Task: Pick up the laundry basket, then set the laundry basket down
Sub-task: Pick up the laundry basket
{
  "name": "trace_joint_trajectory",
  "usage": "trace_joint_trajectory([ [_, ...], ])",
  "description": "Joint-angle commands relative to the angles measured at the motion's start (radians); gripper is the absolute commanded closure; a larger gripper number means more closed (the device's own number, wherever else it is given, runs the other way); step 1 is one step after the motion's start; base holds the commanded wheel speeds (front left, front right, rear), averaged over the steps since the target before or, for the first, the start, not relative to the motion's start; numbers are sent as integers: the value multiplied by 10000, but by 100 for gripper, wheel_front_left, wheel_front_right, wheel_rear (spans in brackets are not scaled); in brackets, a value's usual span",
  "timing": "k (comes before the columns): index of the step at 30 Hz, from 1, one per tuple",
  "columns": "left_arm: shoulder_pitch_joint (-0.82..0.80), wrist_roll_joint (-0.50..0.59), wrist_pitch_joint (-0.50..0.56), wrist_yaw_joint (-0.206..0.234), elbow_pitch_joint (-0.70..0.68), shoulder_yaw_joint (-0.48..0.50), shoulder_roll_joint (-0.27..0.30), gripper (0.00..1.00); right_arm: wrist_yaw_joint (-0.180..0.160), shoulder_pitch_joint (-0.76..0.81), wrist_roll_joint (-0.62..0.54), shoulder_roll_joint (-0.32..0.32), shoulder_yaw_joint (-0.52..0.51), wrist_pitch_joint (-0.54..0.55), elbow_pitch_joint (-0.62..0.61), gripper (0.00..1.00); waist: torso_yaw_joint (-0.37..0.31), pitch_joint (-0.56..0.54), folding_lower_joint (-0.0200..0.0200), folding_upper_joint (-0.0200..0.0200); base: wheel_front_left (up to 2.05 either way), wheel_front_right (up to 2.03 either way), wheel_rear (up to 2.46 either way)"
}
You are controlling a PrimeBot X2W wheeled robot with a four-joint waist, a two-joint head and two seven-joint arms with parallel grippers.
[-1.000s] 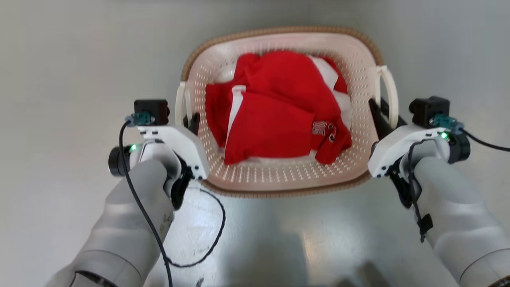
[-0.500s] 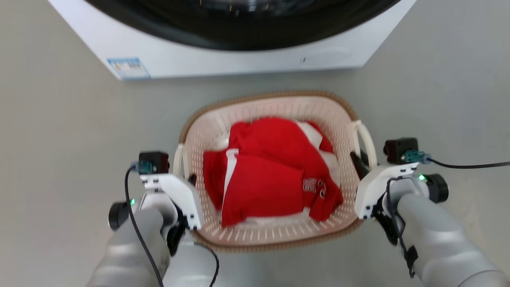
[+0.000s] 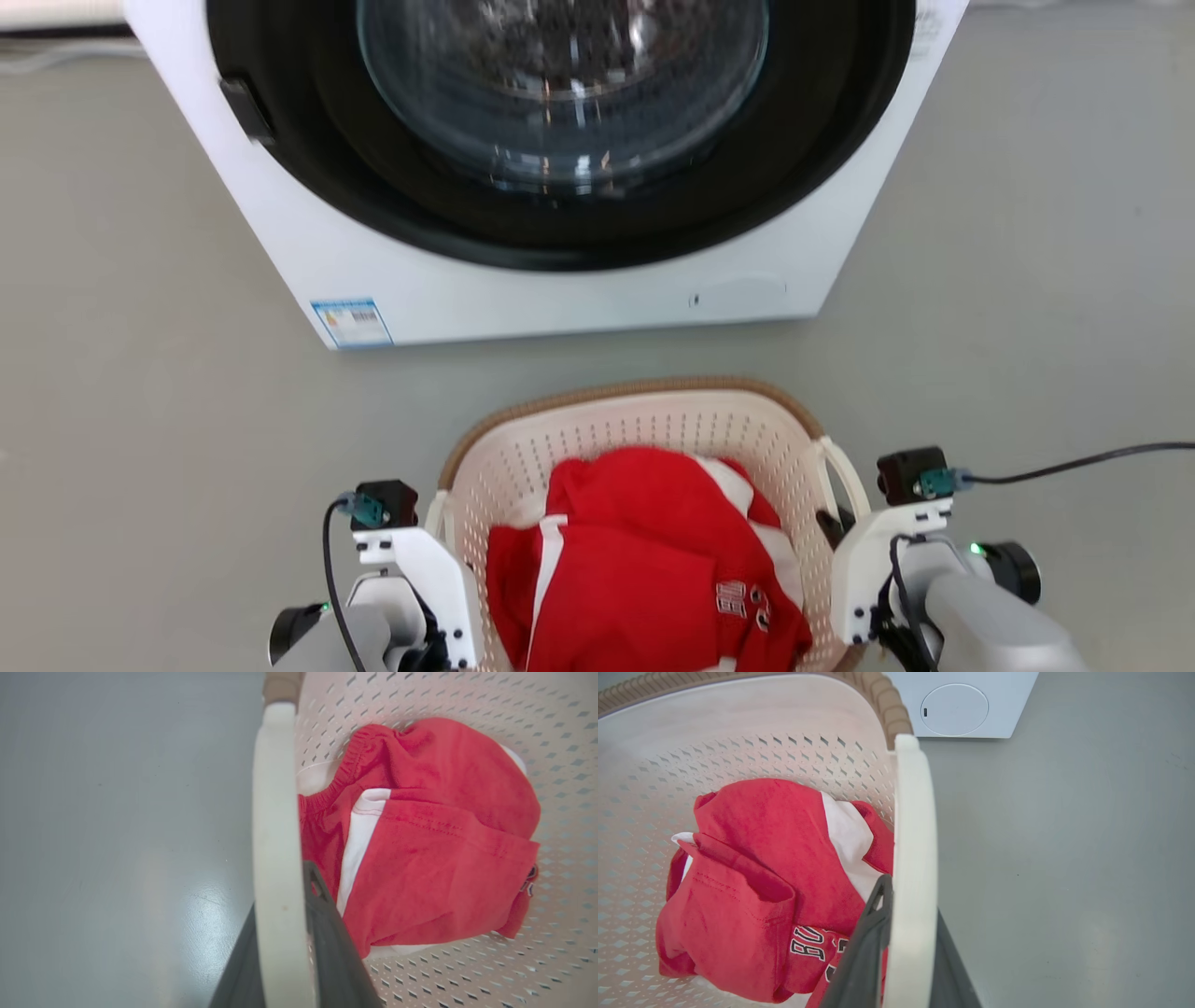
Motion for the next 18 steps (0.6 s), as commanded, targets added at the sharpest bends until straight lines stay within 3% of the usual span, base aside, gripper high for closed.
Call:
trace_joint_trajectory([
  [1, -35, -59, 112, -233, -284, 23, 154, 100, 85, 158, 99, 56, 254, 66, -90, 100, 93, -598, 0, 0, 0, 0, 0],
  [18, 314, -555, 955, -235, -400, -383, 333, 100, 85, 286, 867, -44, 988, 744, 101, 100, 222, -1149, 0, 0, 0, 0, 0],
])
